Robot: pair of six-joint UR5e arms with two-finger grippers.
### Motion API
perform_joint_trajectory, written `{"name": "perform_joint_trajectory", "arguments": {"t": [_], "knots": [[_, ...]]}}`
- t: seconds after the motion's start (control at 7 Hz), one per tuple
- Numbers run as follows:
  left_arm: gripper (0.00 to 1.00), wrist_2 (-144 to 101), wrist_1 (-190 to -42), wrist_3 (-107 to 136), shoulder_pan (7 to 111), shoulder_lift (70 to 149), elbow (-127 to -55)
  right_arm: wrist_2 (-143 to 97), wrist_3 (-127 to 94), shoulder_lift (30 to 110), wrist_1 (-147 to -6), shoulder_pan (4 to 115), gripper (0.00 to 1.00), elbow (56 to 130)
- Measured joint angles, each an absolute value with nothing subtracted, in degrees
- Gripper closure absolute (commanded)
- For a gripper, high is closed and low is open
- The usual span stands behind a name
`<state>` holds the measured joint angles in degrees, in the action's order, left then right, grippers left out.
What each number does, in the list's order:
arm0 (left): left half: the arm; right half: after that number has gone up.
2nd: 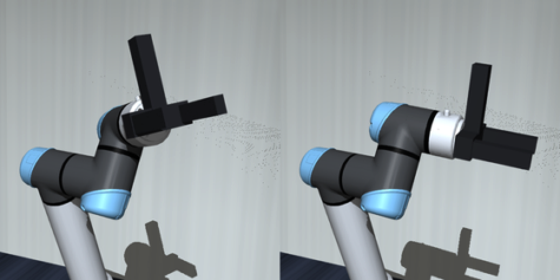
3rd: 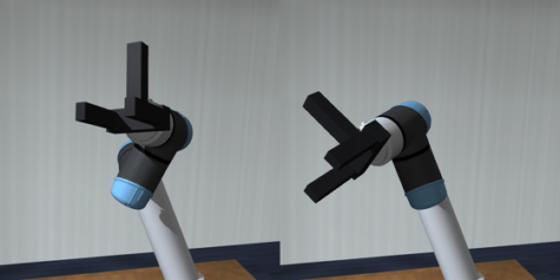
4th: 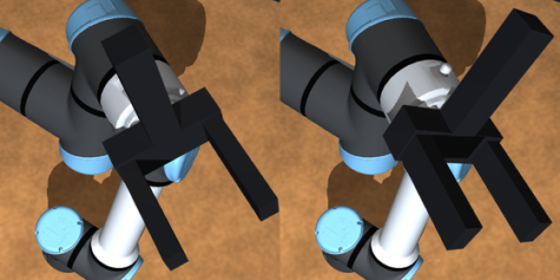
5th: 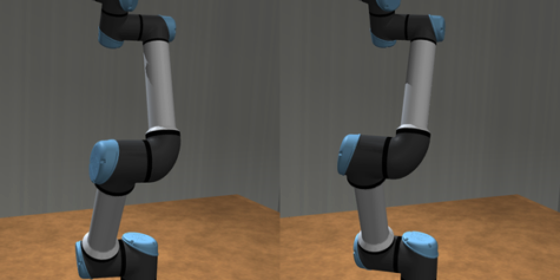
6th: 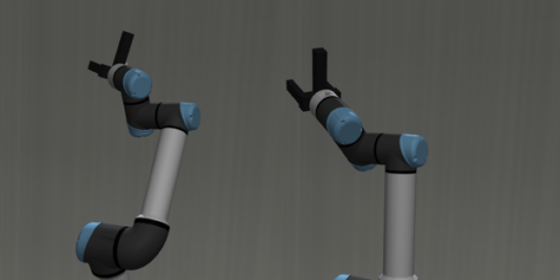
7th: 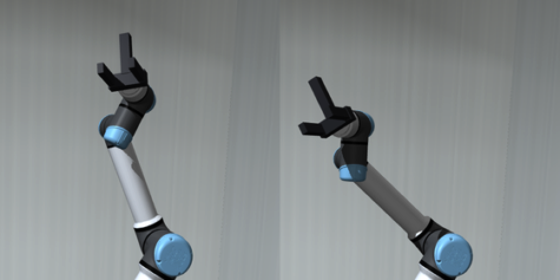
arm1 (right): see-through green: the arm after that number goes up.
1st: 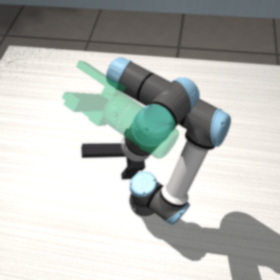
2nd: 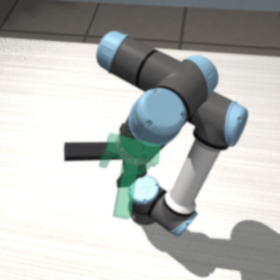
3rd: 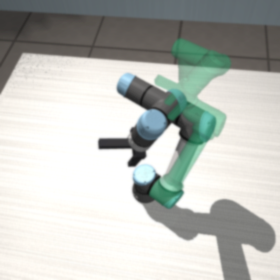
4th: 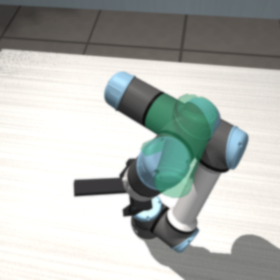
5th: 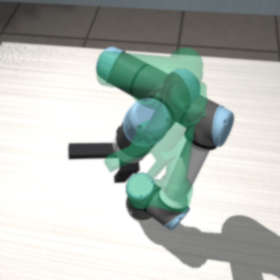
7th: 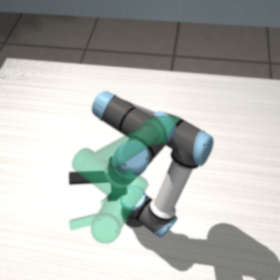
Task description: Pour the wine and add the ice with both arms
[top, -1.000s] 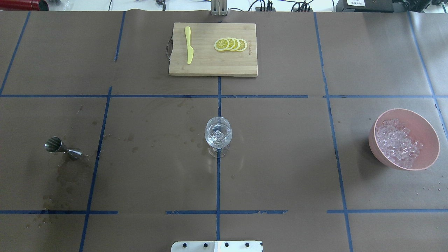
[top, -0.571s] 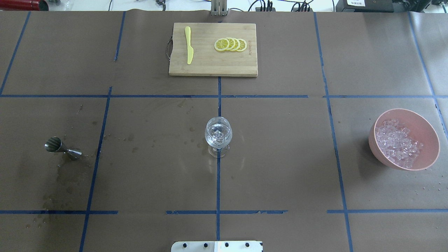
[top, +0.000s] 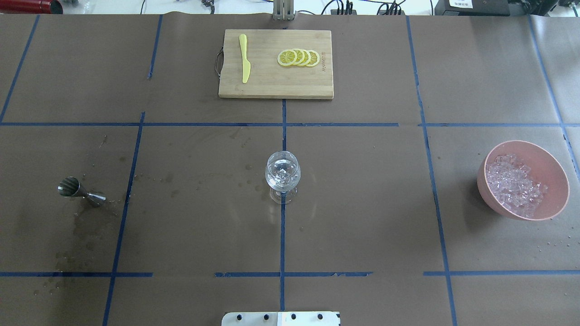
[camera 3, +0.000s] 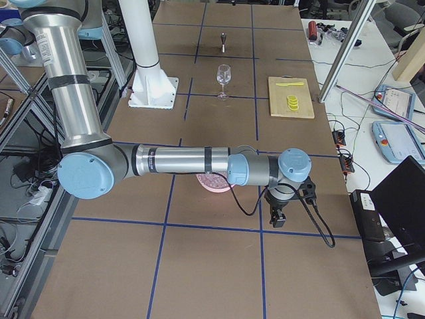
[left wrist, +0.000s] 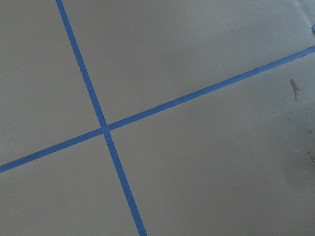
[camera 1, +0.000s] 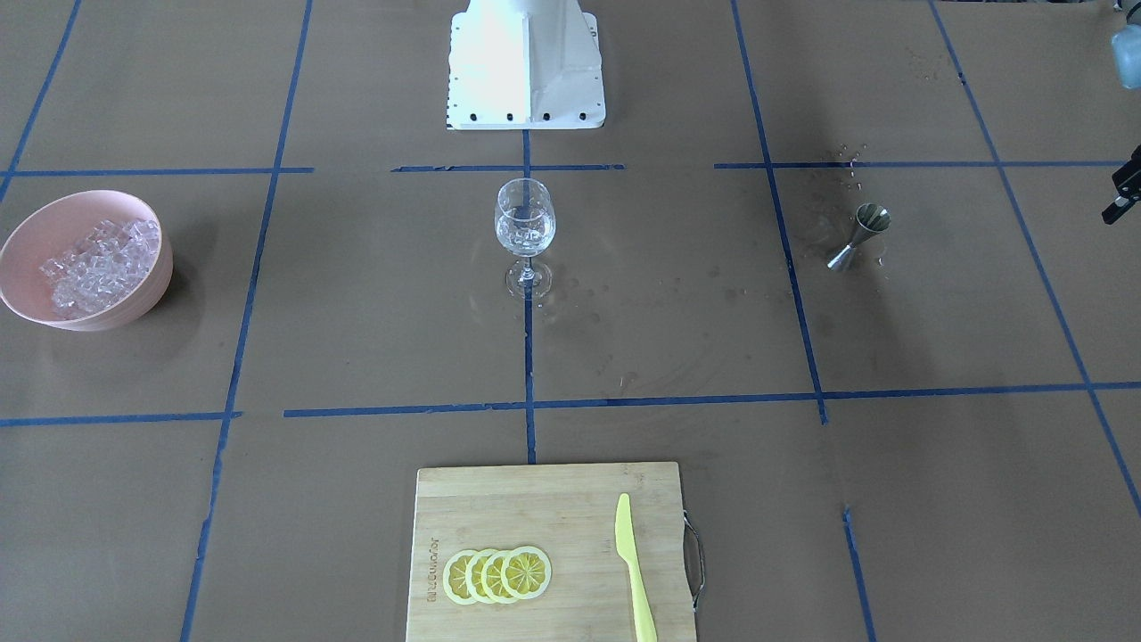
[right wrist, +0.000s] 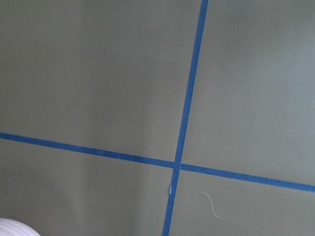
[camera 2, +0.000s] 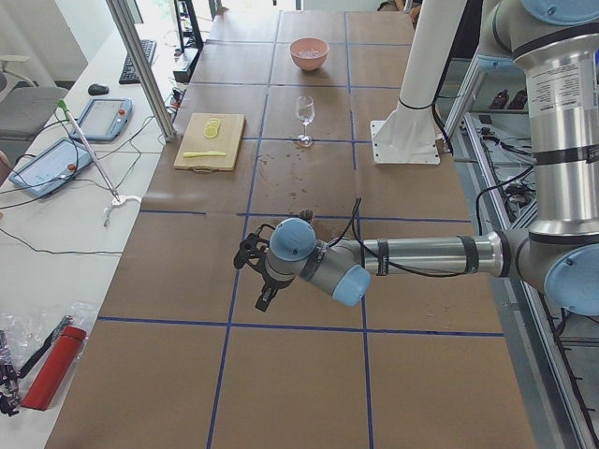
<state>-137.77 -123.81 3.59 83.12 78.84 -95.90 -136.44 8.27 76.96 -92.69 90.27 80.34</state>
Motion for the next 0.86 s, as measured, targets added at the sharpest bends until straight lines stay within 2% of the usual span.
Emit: {"name": "perform_joint_trajectory", "arguments": {"t": [0.86], "knots": [[0.0,-143.71,-118.81,3.52,81.96,77.73,-97.5,-136.89,6.96,74.67,-99.39,90.13,0.0,80.5]]}}
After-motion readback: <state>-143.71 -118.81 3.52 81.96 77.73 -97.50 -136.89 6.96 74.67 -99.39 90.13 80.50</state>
